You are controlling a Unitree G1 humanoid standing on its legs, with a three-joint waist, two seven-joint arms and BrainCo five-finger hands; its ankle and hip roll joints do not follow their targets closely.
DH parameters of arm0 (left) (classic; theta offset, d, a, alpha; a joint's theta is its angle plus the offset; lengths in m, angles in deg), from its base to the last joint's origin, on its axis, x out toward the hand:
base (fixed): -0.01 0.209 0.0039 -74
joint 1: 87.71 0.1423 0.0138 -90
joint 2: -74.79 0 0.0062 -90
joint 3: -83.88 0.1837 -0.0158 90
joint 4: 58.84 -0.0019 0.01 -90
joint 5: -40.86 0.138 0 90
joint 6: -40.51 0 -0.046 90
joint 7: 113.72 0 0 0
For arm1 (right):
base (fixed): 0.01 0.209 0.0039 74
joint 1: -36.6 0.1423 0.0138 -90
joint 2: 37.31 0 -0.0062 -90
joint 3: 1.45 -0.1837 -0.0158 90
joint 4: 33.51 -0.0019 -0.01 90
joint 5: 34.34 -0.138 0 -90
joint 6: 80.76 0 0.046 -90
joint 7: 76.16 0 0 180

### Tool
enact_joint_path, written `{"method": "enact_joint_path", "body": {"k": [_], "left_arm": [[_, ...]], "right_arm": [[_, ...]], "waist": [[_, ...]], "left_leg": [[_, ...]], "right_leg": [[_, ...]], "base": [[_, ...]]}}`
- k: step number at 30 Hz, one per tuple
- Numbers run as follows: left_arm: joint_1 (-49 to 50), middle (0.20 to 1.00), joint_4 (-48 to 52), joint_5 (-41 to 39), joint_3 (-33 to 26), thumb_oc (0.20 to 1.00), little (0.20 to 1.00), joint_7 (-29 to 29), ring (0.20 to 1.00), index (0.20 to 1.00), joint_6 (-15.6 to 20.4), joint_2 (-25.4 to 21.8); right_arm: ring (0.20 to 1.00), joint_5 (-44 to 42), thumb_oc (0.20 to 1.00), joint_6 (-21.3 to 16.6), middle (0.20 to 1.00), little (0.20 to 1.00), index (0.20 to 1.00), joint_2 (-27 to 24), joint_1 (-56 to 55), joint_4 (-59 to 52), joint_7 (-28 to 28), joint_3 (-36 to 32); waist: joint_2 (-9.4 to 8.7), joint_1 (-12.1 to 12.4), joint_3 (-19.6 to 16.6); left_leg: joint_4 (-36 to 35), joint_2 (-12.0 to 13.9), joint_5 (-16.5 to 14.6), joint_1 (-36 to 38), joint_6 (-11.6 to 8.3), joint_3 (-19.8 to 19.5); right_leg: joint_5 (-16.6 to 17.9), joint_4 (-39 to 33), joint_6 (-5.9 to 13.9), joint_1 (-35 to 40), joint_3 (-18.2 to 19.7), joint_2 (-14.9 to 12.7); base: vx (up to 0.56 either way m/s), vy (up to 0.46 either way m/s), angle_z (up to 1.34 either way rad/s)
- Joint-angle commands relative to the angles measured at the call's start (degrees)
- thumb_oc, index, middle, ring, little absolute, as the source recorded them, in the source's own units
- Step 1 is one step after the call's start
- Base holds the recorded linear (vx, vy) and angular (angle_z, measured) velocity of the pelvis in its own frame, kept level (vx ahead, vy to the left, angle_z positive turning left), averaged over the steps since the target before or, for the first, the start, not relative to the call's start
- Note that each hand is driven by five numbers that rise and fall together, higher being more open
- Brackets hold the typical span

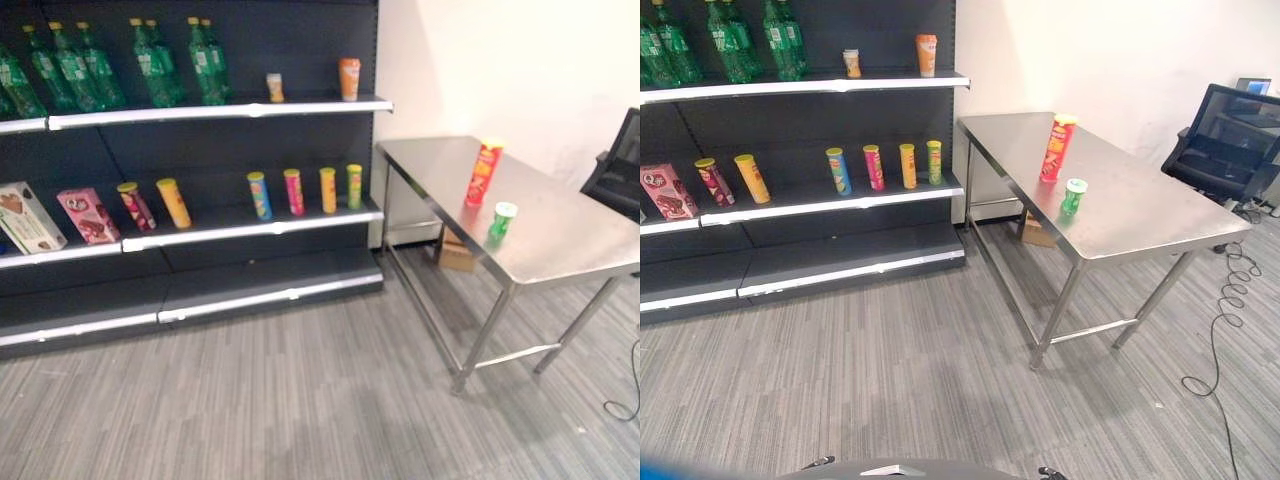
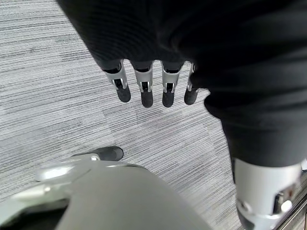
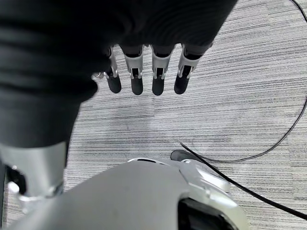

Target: Put the goods on the table back onto the shelves and tidy them up.

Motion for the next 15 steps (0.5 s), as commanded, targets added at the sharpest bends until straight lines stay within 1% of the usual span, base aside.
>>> {"method": "enact_joint_path", "body": {"k": [1,15], "left_arm": [[-3.7,1.0,-1.5,-2.5,-0.4,1.0,1.0,-0.3,1.0,1.0,2.1,1.1],[-3.7,1.0,-1.8,-2.1,-0.7,1.0,1.0,0.3,1.0,1.0,2.3,0.8]], "right_arm": [[1.0,-0.5,1.0,-0.5,1.0,1.0,1.0,-0.6,2.5,3.0,-0.2,2.6],[1.0,-3.9,1.0,-1.6,1.0,1.0,1.0,-1.1,2.2,1.0,-0.7,1.5]], "waist": [[-1.55,-0.6,1.1],[-1.34,-1.1,1.2]], "left_leg": [[-0.9,-0.6,-3.3,1.3,-1.97,3.0],[-0.9,-0.5,-3.4,1.3,-2.01,3.3]], "right_leg": [[7.7,-10.7,5.79,3.8,-3.6,-3.5],[7.9,-10.7,5.81,3.4,-3.1,-3.4]], "base": [[0.0,0.0,0.0],[0.0,-0.001,-0.01]]}}
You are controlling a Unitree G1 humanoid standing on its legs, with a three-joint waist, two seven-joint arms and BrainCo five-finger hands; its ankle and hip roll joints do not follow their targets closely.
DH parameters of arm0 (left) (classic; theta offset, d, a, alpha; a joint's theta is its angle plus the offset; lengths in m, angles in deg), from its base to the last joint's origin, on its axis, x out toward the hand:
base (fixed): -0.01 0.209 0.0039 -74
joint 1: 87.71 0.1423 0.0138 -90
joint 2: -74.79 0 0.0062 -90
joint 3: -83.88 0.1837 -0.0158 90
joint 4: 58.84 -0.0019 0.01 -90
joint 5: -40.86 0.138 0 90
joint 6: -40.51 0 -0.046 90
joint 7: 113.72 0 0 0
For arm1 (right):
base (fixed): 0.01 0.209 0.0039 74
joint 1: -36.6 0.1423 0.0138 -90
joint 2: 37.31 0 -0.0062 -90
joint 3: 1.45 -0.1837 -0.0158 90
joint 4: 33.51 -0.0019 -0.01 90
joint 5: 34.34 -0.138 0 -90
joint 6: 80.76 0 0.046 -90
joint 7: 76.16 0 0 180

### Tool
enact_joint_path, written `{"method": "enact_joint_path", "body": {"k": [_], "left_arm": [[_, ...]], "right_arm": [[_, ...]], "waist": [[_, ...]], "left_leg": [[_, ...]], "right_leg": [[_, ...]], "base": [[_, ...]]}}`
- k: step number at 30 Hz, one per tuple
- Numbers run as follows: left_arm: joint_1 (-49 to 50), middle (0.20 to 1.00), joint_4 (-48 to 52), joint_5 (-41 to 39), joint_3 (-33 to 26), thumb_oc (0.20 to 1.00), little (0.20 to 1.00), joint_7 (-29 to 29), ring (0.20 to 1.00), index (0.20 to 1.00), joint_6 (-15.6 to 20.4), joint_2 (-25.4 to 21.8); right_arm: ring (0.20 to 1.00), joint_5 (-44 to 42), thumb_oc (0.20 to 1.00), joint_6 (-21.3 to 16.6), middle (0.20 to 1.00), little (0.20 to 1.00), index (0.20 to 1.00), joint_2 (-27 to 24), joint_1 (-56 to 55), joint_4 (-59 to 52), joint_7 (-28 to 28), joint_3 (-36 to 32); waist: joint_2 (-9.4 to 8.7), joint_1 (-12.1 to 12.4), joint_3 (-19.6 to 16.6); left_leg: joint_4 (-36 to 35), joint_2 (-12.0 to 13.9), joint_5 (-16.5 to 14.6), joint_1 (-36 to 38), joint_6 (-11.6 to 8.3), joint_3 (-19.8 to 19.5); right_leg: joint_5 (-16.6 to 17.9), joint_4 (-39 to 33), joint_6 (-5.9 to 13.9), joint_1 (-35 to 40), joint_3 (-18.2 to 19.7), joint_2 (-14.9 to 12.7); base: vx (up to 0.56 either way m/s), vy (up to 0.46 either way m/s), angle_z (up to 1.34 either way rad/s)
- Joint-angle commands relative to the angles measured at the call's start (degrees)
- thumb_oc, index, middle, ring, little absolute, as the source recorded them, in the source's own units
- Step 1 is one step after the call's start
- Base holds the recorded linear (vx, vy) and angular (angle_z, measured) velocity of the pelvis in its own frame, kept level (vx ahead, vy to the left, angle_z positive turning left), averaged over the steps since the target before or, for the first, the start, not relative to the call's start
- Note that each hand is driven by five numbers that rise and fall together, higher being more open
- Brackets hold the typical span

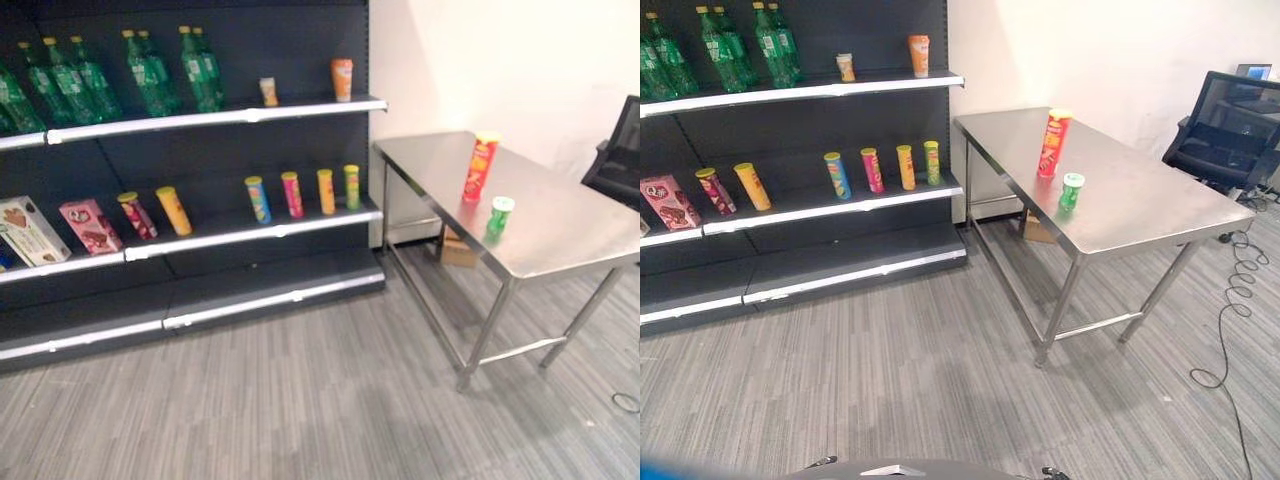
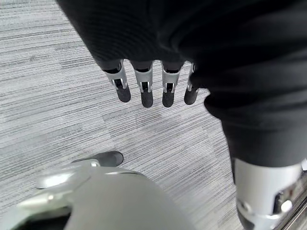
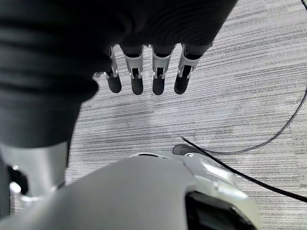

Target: Put the goods on the table back onto the shelves and tidy them up.

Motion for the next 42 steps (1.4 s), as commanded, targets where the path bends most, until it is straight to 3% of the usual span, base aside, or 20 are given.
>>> {"method": "enact_joint_path", "body": {"k": [1,28,42], "left_arm": [[-3.7,1.0,-1.7,-2.2,-0.6,1.0,1.0,0.3,1.0,1.0,2.3,0.4],[-3.6,1.0,-2.8,-0.7,-0.7,1.0,1.0,0.8,1.0,1.0,2.1,0.3],[-3.6,1.0,-2.5,-0.5,-0.9,1.0,1.0,1.0,1.0,1.0,2.0,-0.1]], "right_arm": [[1.0,-1.7,1.0,-1.5,1.0,1.0,1.0,-0.6,2.3,1.1,-0.6,2.1],[1.0,-0.7,1.0,-1.3,1.0,1.0,1.0,-0.4,1.9,0.6,-0.7,3.0],[1.0,-0.8,1.0,-0.9,1.0,1.0,1.0,-0.5,2.5,0.0,-1.2,3.2]], "waist": [[-2.75,-1.0,0.7],[-2.97,-1.0,1.1],[-2.94,-0.9,1.9]], "left_leg": [[-1.0,-0.8,-3.4,1.2,-1.98,2.4],[-1.0,-0.8,-3.5,1.1,-1.9,2.7],[-1.0,-1.5,-4.1,0.8,-0.9,2.6]], "right_leg": [[7.6,-10.3,5.87,3.4,-3.6,-3.7],[7.8,-10.3,5.98,3.0,-2.9,-3.7],[8.8,-10.2,6.45,2.1,-1.3,-4.0]], "base": [[0.0,0.0,0.0],[0.0,0.0,0.0],[0.01,0.021,-0.05]]}}
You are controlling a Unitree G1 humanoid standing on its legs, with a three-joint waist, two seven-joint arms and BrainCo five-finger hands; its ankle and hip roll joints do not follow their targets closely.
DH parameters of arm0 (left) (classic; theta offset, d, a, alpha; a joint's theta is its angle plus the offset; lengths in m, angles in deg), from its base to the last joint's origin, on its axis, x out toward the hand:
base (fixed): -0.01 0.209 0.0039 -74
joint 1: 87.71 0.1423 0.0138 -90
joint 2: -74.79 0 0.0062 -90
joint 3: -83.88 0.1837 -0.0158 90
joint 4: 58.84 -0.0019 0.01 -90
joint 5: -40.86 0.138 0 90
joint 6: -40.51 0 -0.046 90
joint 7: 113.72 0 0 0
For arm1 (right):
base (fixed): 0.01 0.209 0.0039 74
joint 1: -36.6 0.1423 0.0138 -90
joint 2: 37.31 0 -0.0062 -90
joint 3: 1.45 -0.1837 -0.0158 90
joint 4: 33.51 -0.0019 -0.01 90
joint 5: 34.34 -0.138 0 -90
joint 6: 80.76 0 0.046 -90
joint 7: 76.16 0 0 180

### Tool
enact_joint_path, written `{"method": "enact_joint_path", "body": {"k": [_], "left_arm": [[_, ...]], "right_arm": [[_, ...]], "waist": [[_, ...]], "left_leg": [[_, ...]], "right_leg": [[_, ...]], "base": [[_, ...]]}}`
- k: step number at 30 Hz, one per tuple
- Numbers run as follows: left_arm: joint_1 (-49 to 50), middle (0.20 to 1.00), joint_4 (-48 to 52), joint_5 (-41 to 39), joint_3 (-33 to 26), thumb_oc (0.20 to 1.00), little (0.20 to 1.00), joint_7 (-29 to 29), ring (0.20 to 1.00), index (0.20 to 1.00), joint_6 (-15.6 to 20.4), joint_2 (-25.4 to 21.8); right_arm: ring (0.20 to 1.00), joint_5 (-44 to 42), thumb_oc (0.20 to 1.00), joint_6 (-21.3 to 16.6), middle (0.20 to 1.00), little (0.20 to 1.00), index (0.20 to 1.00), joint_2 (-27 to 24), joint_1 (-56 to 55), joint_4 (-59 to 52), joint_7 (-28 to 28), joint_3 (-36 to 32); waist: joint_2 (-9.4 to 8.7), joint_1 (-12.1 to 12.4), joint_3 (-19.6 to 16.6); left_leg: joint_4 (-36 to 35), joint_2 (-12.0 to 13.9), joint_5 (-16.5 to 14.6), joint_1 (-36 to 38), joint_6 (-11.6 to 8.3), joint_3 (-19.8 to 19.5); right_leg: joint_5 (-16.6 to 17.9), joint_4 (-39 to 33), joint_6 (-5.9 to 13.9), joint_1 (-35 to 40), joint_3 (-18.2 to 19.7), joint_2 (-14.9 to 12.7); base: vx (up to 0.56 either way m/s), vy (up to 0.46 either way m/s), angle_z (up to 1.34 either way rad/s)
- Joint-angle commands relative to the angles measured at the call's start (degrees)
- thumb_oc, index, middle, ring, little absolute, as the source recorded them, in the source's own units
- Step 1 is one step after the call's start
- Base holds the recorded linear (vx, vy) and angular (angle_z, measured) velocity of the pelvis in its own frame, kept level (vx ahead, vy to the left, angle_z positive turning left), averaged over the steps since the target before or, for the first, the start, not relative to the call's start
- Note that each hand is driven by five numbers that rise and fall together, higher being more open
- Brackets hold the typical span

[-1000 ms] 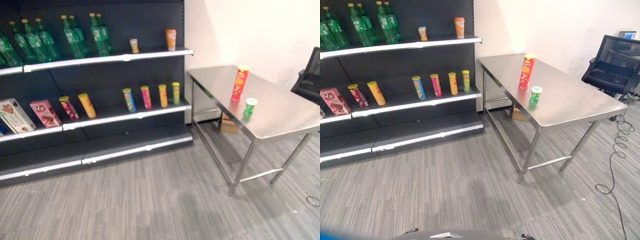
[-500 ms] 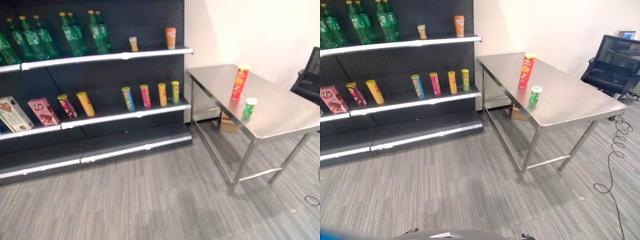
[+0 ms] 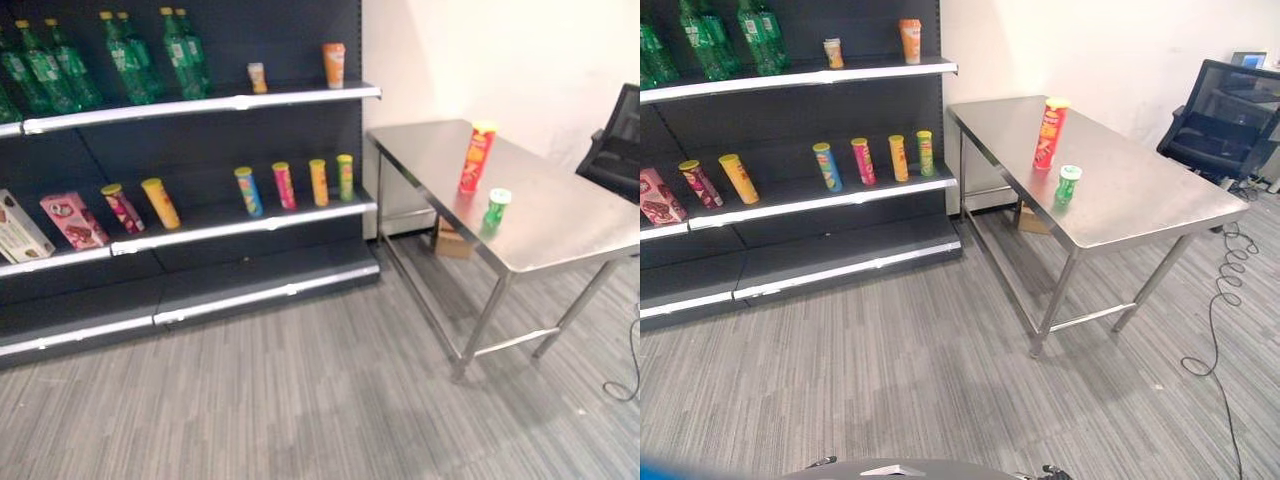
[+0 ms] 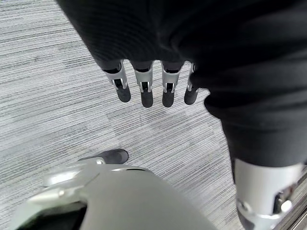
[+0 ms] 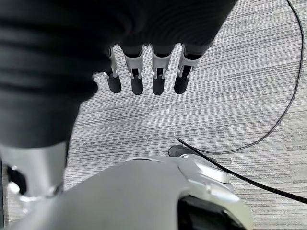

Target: Put the goods on the table back onto the shelves and tidy them up.

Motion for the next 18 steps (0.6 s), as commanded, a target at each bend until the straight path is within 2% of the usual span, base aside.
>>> {"method": "enact_joint_path", "body": {"k": [1,7,10,12,14,16,18], "left_arm": [[-3.6,1.0,-2.5,-0.6,-0.9,1.0,1.0,0.8,1.0,1.0,2.0,-0.2],[-4.4,1.0,-2.2,-1.0,-1.1,1.0,1.0,0.9,1.0,1.0,2.0,-0.5],[-5.0,1.0,-1.9,-1.0,-1.1,1.0,1.0,0.8,1.0,1.0,1.9,-1.1],[-5.1,1.0,-2.0,-0.7,-1.1,1.0,1.0,0.8,1.0,1.0,1.8,-1.3],[-5.2,1.0,-1.8,-0.4,-0.9,1.0,1.0,0.7,1.0,1.0,1.7,-1.5],[-5.2,1.0,-1.4,-0.6,-0.8,1.0,1.0,0.7,1.0,1.0,1.8,-1.5],[-5.7,1.0,-1.6,-0.6,-0.5,1.0,1.0,0.7,1.0,1.0,1.9,-1.6]], "right_arm": [[1.0,-0.6,1.0,-0.8,1.0,1.0,1.0,-0.5,2.4,0.4,-0.9,3.2],[1.0,-0.7,1.0,-0.5,1.0,1.0,1.0,-0.8,3.8,0.4,-1.0,3.2],[1.0,-0.8,1.0,-0.5,1.0,1.0,1.0,-1.0,5.1,-0.2,-1.1,3.1],[1.0,-1.0,1.0,-0.5,1.0,1.0,1.0,-1.0,5.2,-0.2,-1.1,3.0],[1.0,-1.3,1.0,-0.4,1.0,1.0,1.0,-1.0,5.1,-0.3,-1.3,2.8],[1.0,-1.3,1.0,-0.4,1.0,1.0,1.0,-1.2,4.9,-0.2,-1.3,2.8],[1.0,-1.6,1.0,-0.4,1.0,1.0,1.0,-1.4,5.0,0.0,-1.1,2.5]], "waist": [[-2.25,-0.9,0.3],[-1.89,-0.7,1.0],[-1.03,-0.6,2.2],[-0.89,-0.7,2.5],[-0.67,-1.1,3.0],[-0.57,-1.4,3.2],[-0.56,-2.0,3.2]], "left_leg": [[-0.1,-1.8,-4.0,0.6,-0.63,0.9],[-0.1,-2.9,-4.2,-0.3,0.68,0.5],[-0.1,-3.4,-4.5,-0.3,2.09,0.7],[-0.1,-3.6,-4.6,0.0,2.3,0.6],[-0.1,-3.9,-4.9,0.9,2.71,0.4],[-0.1,-4.1,-5.6,1.7,2.69,0.0],[-0.1,-4.2,-6.4,2.2,2.56,-0.7]], "right_leg": [[8.6,-9.8,6.23,2.8,-2.8,-4.4],[8.7,-6.7,6.89,-0.3,-1.3,-5.4],[7.0,2.7,7.37,-4.9,-1.3,-6.5],[6.8,5.7,7.51,-6.0,-1.5,-6.9],[8.0,10.5,7.78,-8.5,-1.2,-7.4],[8.7,9.6,7.31,-9.9,-1.1,-7.4],[9.6,5.7,7.14,-11.4,-0.4,-6.4]], "base": [[0.0,0.086,-0.11],[0.0,0.082,-0.11],[0.02,0.165,-0.18],[0.03,0.085,-0.09],[0.11,0.101,-0.04],[0.15,0.06,-0.1],[0.14,-0.007,-0.09]]}}
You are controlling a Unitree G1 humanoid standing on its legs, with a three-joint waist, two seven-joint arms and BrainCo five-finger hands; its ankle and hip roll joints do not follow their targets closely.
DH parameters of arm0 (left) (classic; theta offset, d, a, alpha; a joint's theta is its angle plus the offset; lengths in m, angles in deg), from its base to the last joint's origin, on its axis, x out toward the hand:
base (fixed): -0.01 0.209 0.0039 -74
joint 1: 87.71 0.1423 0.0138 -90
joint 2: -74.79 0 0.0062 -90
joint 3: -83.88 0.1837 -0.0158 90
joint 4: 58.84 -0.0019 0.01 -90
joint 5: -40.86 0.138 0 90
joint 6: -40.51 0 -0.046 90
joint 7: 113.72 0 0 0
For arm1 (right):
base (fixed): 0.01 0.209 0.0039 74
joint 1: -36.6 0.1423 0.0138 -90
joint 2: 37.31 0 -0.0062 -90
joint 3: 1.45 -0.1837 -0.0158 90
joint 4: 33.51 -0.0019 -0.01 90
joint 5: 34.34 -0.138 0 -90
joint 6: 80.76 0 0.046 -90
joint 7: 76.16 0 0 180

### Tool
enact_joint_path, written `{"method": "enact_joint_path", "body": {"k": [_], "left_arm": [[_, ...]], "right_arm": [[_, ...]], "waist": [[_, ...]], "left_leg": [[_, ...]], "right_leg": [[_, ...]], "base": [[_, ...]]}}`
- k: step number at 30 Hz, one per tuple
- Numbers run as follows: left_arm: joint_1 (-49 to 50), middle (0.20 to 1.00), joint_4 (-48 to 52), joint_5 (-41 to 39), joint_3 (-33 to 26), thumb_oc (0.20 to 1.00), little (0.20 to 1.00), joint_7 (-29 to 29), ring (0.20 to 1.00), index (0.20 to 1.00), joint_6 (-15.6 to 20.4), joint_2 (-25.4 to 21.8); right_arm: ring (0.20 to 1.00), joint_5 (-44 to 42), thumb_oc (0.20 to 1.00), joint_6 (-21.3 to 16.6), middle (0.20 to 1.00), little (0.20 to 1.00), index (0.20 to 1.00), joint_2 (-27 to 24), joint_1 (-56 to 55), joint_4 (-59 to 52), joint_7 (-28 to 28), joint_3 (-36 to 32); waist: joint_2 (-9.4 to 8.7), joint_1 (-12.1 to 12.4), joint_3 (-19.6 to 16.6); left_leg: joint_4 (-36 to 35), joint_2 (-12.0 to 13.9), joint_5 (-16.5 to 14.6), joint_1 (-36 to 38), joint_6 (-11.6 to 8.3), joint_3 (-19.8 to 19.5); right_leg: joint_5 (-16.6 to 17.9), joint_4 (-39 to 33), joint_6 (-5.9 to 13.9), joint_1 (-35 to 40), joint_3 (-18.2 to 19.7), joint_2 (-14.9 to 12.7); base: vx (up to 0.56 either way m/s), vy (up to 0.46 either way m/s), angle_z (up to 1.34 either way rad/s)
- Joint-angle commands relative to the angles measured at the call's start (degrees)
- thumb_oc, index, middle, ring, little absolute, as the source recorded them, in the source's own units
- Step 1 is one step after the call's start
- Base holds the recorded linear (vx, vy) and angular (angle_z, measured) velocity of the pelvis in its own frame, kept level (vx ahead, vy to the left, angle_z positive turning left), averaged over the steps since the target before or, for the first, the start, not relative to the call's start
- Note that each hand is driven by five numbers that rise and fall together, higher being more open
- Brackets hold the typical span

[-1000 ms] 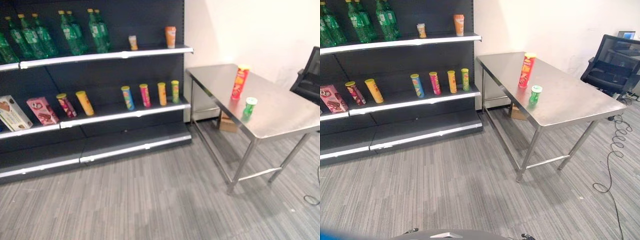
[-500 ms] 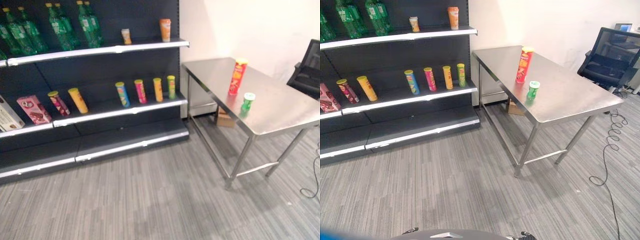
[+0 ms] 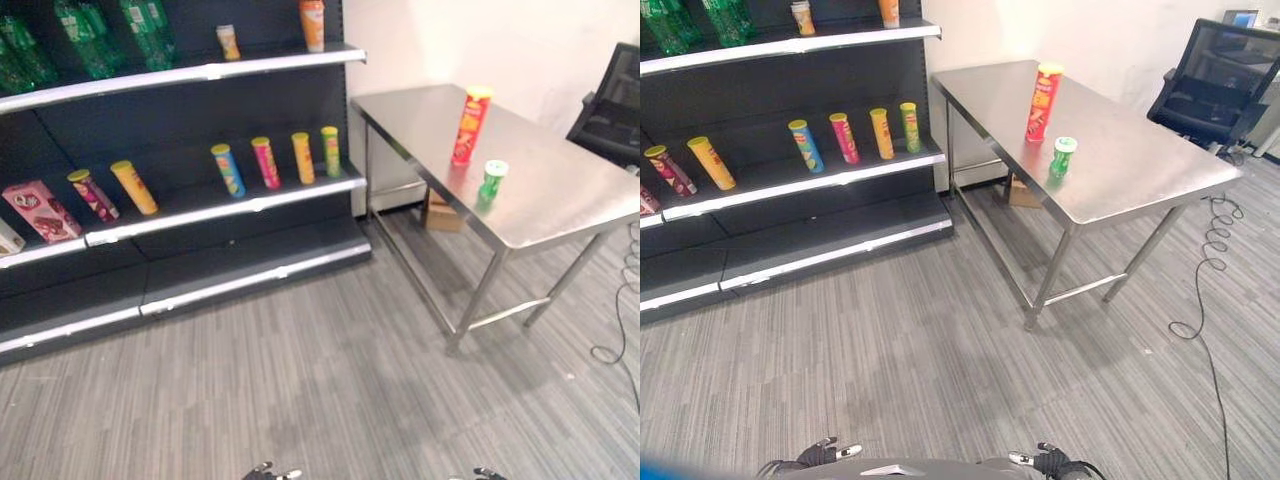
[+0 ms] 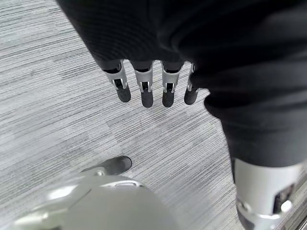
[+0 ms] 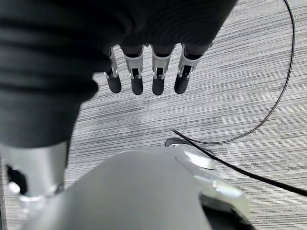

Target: Put the goods on the table back onto the shelves and tidy them up.

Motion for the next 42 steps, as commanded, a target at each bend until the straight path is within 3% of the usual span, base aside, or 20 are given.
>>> {"method": "enact_joint_path", "body": {"k": [1,2,4,8,9,12,16,19,21,24,27,29,30,31,33,34,36,37,38,42], "left_arm": [[-2.7,1.0,-1.6,-0.6,-0.4,1.0,1.0,0.7,1.0,1.0,2.0,-0.7],[-3.2,1.0,-1.7,-0.8,-0.4,1.0,1.0,0.8,1.0,1.0,2.1,-0.8],[-3.4,1.0,-1.8,-0.7,-0.4,1.0,1.0,0.7,1.0,1.0,2.1,-0.7],[-3.5,1.0,-2.4,-0.1,-0.5,1.0,1.0,0.6,1.0,1.0,2.2,-0.3],[-3.2,1.0,-2.4,0.3,-0.5,1.0,1.0,0.3,1.0,1.0,2.1,-0.2],[-2.7,1.0,-2.7,1.4,-0.4,1.0,1.0,0.1,1.0,1.0,2.1,0.1],[-2.6,1.0,-2.5,0.5,-0.4,1.0,1.0,0.1,1.0,1.0,1.9,0.2],[-2.4,1.0,-2.4,0.0,-0.5,1.0,1.0,-0.1,1.0,1.0,1.7,-0.1],[-2.1,1.0,-2.2,-0.4,-0.8,1.0,1.0,0.0,1.0,1.0,1.4,-0.3],[-2.2,1.0,-1.6,-1.4,-1.0,1.0,1.0,0.1,1.0,1.0,1.3,-0.5],[-2.0,1.0,-1.5,-2.6,-1.6,1.0,1.0,0.6,1.0,1.0,1.3,-0.4],[-2.0,1.0,-1.6,-3.6,-1.9,1.0,1.0,0.8,1.0,1.0,1.6,0.1],[-1.9,1.0,-1.7,-3.6,-1.8,1.0,1.0,0.8,1.0,1.0,1.8,0.2],[-1.9,1.0,-1.8,-3.9,-1.6,1.0,1.0,0.8,1.0,1.0,1.9,0.2],[-2.1,1.0,-1.7,-4.6,-1.5,1.0,1.0,0.9,1.0,1.0,2.2,-0.2],[-2.2,1.0,-1.9,-4.8,-1.5,1.0,1.0,1.0,1.0,1.0,2.3,-0.2],[-1.7,1.0,-3.1,-4.9,-1.7,1.0,1.0,1.0,1.0,1.0,2.1,0.3],[-1.3,1.0,-3.3,-4.1,-1.9,1.0,1.0,0.9,1.0,1.0,2.2,0.3],[-1.5,1.0,-3.1,-3.7,-1.9,1.0,1.0,0.9,1.0,1.0,2.3,-0.2],[-2.3,1.0,-2.3,-3.8,-1.9,1.0,1.0,1.1,1.0,1.0,2.3,-0.9]], "right_arm": [[1.0,-1.8,1.0,-0.5,1.0,1.0,1.0,-1.1,0.8,0.2,-0.1,2.6],[1.0,-2.2,1.0,-0.4,1.0,1.0,1.0,-1.1,0.9,0.2,0.0,2.5],[1.0,-2.3,1.0,-0.4,1.0,1.0,1.0,-1.1,1.0,0.2,0.0,2.4],[1.0,-1.6,1.0,0.1,1.0,1.0,1.0,-1.1,0.4,0.2,-0.3,2.0],[1.0,-0.9,1.0,0.2,1.0,1.0,1.0,-1.2,-0.1,0.3,-0.5,1.9],[1.0,0.0,1.0,0.1,1.0,1.0,1.0,-1.6,-1.4,0.5,-0.9,2.2],[1.0,-0.6,1.0,-0.4,1.0,1.0,1.0,-2.1,-2.6,0.5,-1.1,2.2],[1.0,-0.8,1.0,-0.3,1.0,1.0,1.0,-2.0,-3.2,0.8,-1.2,2.2],[1.0,-0.7,1.0,-0.3,1.0,1.0,1.0,-1.9,-3.2,0.8,-1.3,2.9],[1.0,-1.2,1.0,-0.4,1.0,1.0,1.0,-2.0,-2.6,-0.1,-1.1,3.3],[1.0,-1.5,1.0,-0.5,1.0,1.0,1.0,-1.9,-1.9,-1.0,-0.7,3.8],[1.0,-1.3,1.0,-0.6,1.0,1.0,1.0,-2.0,-1.4,-1.3,-0.4,4.3],[1.0,-1.2,1.0,-0.6,1.0,1.0,1.0,-2.0,-1.2,-1.2,-0.4,4.4],[1.0,-1.0,1.0,-0.7,1.0,1.0,1.0,-2.1,-1.1,-1.0,-0.2,4.5],[1.0,-1.0,1.0,-1.2,1.0,1.0,1.0,-2.3,-1.0,-0.9,0.3,4.3],[1.0,-0.8,1.0,-1.2,1.0,1.0,1.0,-2.4,-1.1,-0.6,0.5,4.1],[1.0,-0.2,1.0,-1.2,1.0,1.0,1.0,-2.1,-1.3,0.2,0.6,3.5],[1.0,0.2,1.0,-1.1,1.0,1.0,1.0,-1.8,-1.2,0.4,0.4,3.3],[1.0,0.4,1.0,-0.9,1.0,1.0,1.0,-1.3,-0.7,0.2,0.0,3.4],[1.0,0.7,1.0,-0.6,1.0,1.0,1.0,-1.0,0.4,0.3,-0.1,3.6]], "waist": [[-1.23,-1.9,-1.4],[-1.74,-2.7,-0.9],[-1.71,-3.2,-0.5],[-2.15,-4.5,-0.6],[-2.41,-4.6,-1.1],[-2.91,-5.0,-2.8],[-2.59,-5.9,-4.6],[-2.4,-6.1,-5.2],[-2.76,-5.4,-4.9],[-3.92,-4.7,-3.7],[-4.93,-2.9,-2.2],[-5.53,-1.3,-0.8],[-5.94,-0.9,-0.6],[-5.35,-0.3,-0.3],[-3.62,1.4,0.2],[-3.42,1.7,0.6],[-2.54,1.4,-0.3],[-2.21,1.4,-1.8],[-3.01,1.5,-3.2],[-3.11,1.9,-4.1]], "left_leg": [[0.7,-3.0,-6.0,1.7,-0.25,-4.3],[0.7,-3.3,-6.7,2.8,-0.32,-5.2],[0.7,-3.1,-7.3,3.8,-0.51,-5.7],[0.7,-3.0,-10.1,8.1,-1.45,-7.8],[0.7,-2.9,-11.6,10.4,-1.87,-8.6],[0.7,-2.1,-13.5,12.8,-2.63,-9.8],[9.0,2.4,-4.9,10.8,-7.28,-9.4],[13.8,3.8,-1.4,9.9,-8.94,-9.1],[27.4,5.3,5.5,4.3,-10.39,-7.8],[36.4,5.0,8.7,-0.5,-9.45,-7.4],[39.4,5.6,5.5,-5.4,-7.05,-4.0],[32.9,4.9,-1.4,-11.0,-5.12,-2.1],[28.6,4.4,-2.2,-13.6,-4.95,-1.9],[16.7,4.6,0.2,-14.6,-5.57,-2.9],[3.4,5.1,8.4,-17.9,-7.73,-6.8],[0.7,5.0,9.6,-19.1,-8.6,-8.6],[0.7,6.3,9.8,-20.2,-10.18,-9.0],[0.7,6.5,11.1,-18.0,-9.8,-7.2],[0.7,5.0,9.5,-15.9,-8.25,-5.3],[0.7,3.5,7.3,-14.1,-6.43,-3.6]], "right_leg": [[14.7,-12.3,2.71,-3.4,1.9,-2.4],[17.5,-16.9,3.58,-6.2,4.0,-1.8],[18.6,-19.4,3.96,-7.1,3.6,-1.6],[20.4,-25.5,5.45,-9.9,0.3,-1.6],[20.6,-25.5,6.03,-11.0,-2.5,-2.3],[22.3,-25.5,5.43,-9.0,-4.7,-2.3],[22.5,-25.4,2.45,-4.4,-4.3,0.8],[20.5,-25.1,0.67,-2.5,-4.6,2.1],[17.3,-25.4,-1.87,1.6,-4.1,3.7],[16.1,-25.5,-3.25,3.8,-3.4,3.3],[13.9,-25.5,-3.85,6.5,-2.2,3.0],[12.1,-25.5,-2.69,8.8,-1.4,1.6],[11.7,-25.5,-2.16,9.3,-1.2,0.9],[10.6,-25.5,-1.68,10.7,-1.1,0.9],[8.8,-25.5,-1.87,12.9,0.1,2.6],[8.0,-25.5,-1.86,13.9,0.5,2.8],[6.5,-25.5,-1.32,15.5,1.9,2.7],[5.6,-25.5,-0.64,16.5,3.2,1.7],[6.4,-25.5,0.8,17.5,4.3,-0.9],[6.9,-22.0,2.37,15.9,4.3,-3.2]], "base": [[0.24,-0.029,0.03],[0.2,-0.022,0.08],[0.21,-0.019,0.31],[0.34,-0.029,0.32],[0.36,-0.052,0.37],[0.53,-0.141,0.12],[0.39,-0.168,0.29],[0.24,-0.099,0.22],[0.35,-0.161,0.05],[0.2,-0.117,-0.06],[0.23,-0.073,-0.22],[0.23,0.067,-0.01],[0.32,0.164,0.06],[0.27,0.148,0.05],[0.4,0.188,-0.05],[0.5,0.253,-0.4],[0.49,0.321,-1.04],[0.7,0.543,-1.3],[0.6,0.482,-1.14],[0.23,0.22,-0.4]]}}
